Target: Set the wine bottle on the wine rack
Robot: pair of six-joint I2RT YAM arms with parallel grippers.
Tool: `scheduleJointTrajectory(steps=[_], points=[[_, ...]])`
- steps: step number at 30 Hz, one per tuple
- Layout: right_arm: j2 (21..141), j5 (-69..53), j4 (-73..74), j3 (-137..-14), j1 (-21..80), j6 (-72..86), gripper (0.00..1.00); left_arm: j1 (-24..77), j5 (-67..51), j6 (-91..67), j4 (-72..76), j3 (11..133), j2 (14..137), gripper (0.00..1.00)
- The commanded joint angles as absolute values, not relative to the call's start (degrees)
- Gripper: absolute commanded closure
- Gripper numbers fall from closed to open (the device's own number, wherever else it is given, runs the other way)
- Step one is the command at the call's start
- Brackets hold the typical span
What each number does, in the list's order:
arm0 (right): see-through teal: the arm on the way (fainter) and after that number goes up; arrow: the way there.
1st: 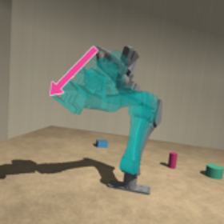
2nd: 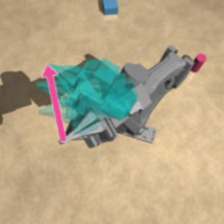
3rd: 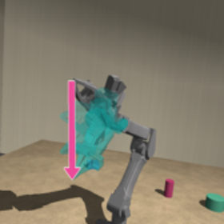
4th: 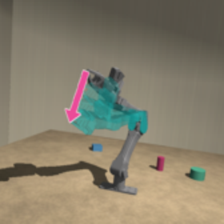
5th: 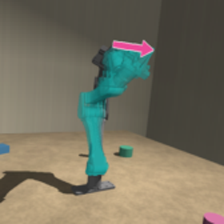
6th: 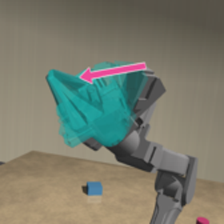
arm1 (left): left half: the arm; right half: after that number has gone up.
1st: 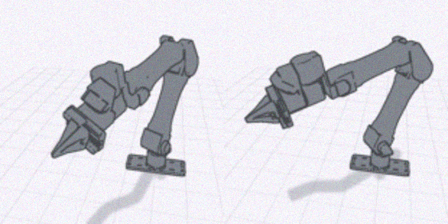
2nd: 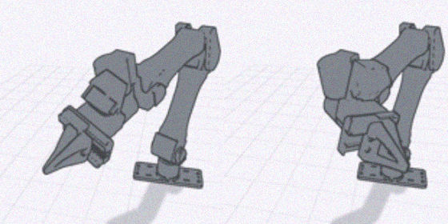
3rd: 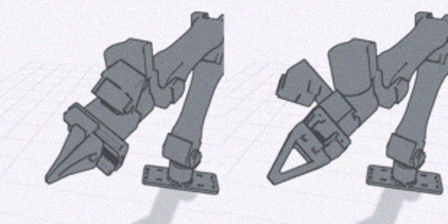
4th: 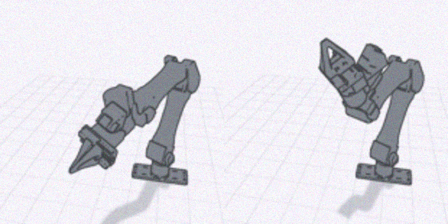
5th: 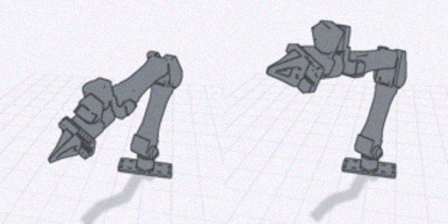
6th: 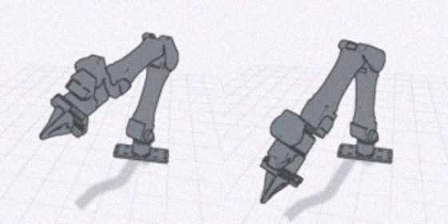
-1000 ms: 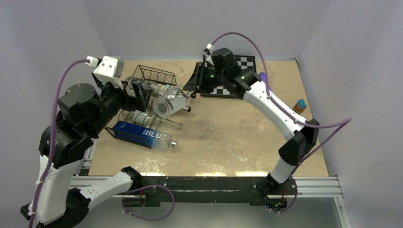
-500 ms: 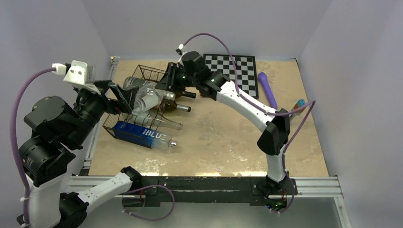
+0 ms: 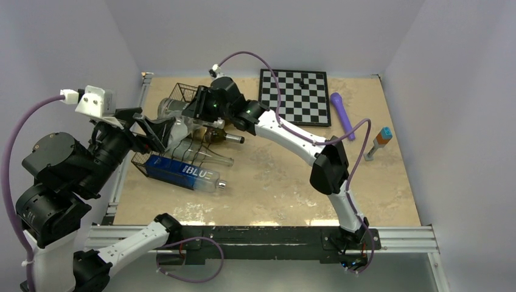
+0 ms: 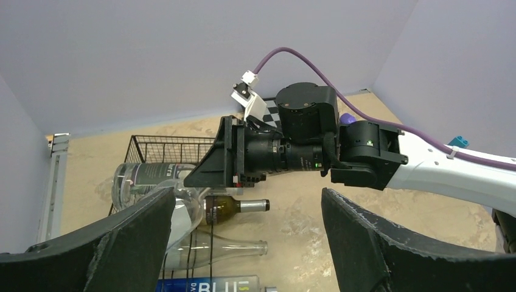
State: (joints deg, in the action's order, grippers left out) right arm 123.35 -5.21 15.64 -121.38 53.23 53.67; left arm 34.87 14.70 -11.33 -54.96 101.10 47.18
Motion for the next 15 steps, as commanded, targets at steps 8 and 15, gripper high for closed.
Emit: scheduleJointTrajectory(steps=[8,15], points=[[120.05,-4.22,-6.96,-128.64,53.92,62.3,1.0,34.62,13.64,-11.73,-53.77,99.77,46.68,0.07],[121.69,-4.46,-9.41,-127.83,54.16,64.18,1.0,34.59,13.71,-11.6,-53.78,99.69,46.75,0.07]])
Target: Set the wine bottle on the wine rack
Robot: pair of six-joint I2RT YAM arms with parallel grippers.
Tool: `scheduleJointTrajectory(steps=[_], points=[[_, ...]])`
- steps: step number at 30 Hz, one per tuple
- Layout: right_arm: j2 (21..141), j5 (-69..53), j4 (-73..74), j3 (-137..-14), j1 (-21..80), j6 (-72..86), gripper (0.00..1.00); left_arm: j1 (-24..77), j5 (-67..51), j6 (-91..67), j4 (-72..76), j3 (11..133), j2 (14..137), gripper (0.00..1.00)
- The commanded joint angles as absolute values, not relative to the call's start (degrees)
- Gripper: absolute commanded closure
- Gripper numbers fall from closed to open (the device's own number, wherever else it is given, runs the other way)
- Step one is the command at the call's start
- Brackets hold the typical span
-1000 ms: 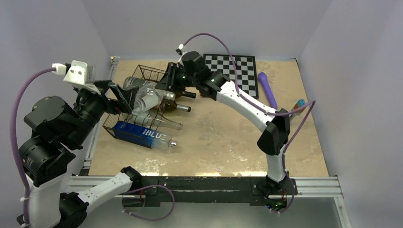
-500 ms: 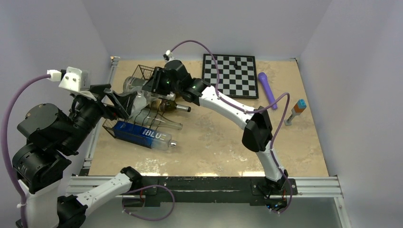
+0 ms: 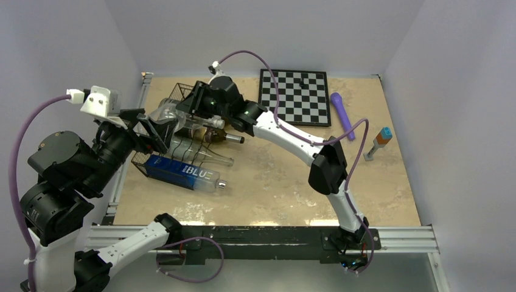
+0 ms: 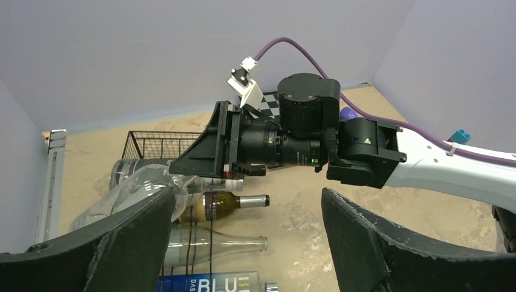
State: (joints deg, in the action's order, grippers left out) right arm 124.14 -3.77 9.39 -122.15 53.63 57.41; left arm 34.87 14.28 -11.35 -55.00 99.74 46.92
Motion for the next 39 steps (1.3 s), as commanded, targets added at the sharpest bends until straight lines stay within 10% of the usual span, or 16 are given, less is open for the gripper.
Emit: scheduleJointTrajectory(steps=[1,39], points=[[122.1,-4.34,-9.71,-127.75,54.22,64.49,1.0,34.62,13.71,-11.6,-53.87,99.75,46.71,0.07],[115.35,-2.17,-28.76,-91.95,55.09,77.19,1.0,34.62,13.37,-13.12,-55.68,94.99,46.07,0.07]])
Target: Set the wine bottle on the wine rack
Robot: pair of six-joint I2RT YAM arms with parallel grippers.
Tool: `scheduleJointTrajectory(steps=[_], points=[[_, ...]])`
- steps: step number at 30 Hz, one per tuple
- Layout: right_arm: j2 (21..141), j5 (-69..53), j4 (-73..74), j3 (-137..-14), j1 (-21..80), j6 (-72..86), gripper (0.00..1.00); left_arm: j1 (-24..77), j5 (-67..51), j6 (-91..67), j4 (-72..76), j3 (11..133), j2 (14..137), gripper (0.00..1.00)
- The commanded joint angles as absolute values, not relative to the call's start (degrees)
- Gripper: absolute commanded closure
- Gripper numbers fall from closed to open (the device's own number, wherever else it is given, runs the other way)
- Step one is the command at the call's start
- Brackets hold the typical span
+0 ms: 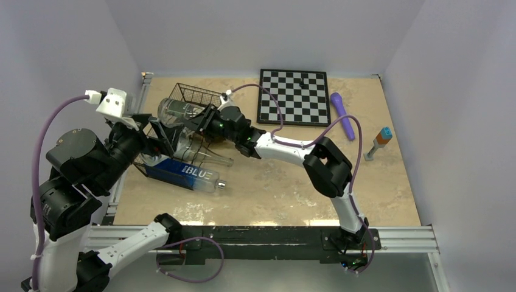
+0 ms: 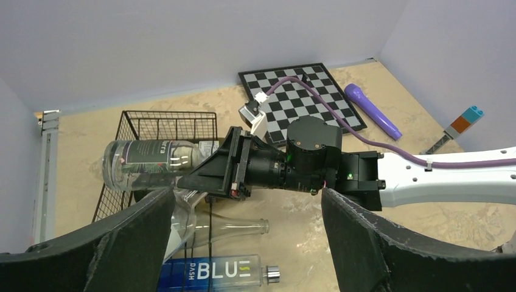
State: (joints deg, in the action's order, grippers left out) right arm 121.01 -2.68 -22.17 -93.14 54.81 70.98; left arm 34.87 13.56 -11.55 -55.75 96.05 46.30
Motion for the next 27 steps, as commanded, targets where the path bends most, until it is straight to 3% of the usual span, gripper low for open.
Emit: scheduleJointTrajectory(steps=[1,14,27], points=[[114.9,-2.01,-28.29,-91.32,55.1,78.08,1.0,34.62,13.58,-13.36,-56.04,94.74,46.12,0.07],[109.59,-2.43,-21.99,-84.2,58.26,96.96,1.0,34.59,18.85,-17.02,-64.16,95.69,46.32,0.07],[113.05,-5.78,-29.08,-76.9,61.15,120.98,1.0,34.6,26.51,-24.06,-74.65,87.42,46.61,0.07]])
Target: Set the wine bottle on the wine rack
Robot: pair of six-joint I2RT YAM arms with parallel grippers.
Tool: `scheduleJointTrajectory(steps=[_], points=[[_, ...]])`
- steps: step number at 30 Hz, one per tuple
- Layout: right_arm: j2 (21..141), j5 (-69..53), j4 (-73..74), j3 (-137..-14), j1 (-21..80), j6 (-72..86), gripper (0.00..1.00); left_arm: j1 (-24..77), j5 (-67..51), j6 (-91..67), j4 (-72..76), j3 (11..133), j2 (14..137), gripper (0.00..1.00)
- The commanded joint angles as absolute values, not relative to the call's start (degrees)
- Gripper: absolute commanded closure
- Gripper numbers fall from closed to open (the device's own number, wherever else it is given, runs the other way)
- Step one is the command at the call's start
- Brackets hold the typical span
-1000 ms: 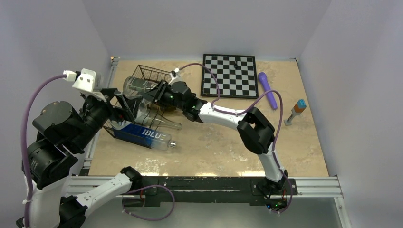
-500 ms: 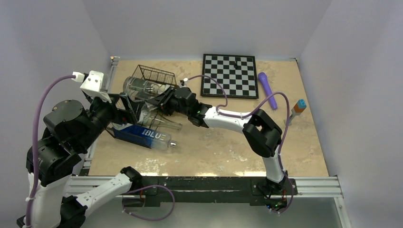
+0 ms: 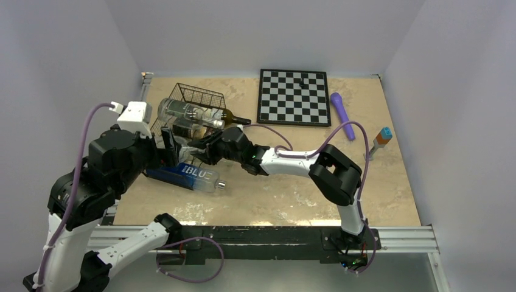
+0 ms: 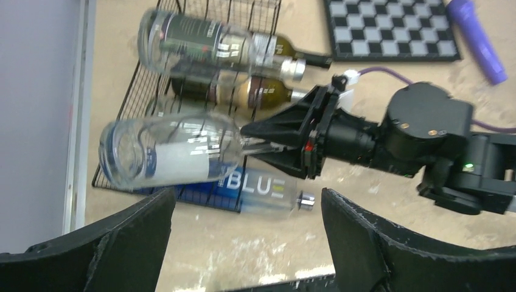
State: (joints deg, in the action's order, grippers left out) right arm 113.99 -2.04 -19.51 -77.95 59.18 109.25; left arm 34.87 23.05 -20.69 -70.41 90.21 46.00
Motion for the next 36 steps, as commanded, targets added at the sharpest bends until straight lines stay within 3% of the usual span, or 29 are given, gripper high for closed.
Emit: scheduleJointTrajectory(steps=[1,11,22,29,36], points=[[113.33,-6.11,-29.63,-76.74,61.37,121.93,1.0,34.63,27.14,-24.34,-75.07,86.71,46.44,0.07],[115.06,-8.63,-33.35,-74.52,64.69,126.39,1.0,34.57,29.36,-25.63,-75.5,84.42,44.61,0.07],[115.58,-13.92,-28.52,-72.96,65.57,125.93,0.64,34.61,29.8,-26.37,-75.74,83.41,43.77,0.07],[117.22,-14.42,-28.13,-72.5,65.57,125.15,0.56,34.62,29.37,-26.97,-75.45,82.85,43.57,0.08],[116.74,-14.74,-26.44,-73.05,65.54,121.77,0.31,34.56,29.53,-27.08,-75.69,82.53,42.66,0.08]])
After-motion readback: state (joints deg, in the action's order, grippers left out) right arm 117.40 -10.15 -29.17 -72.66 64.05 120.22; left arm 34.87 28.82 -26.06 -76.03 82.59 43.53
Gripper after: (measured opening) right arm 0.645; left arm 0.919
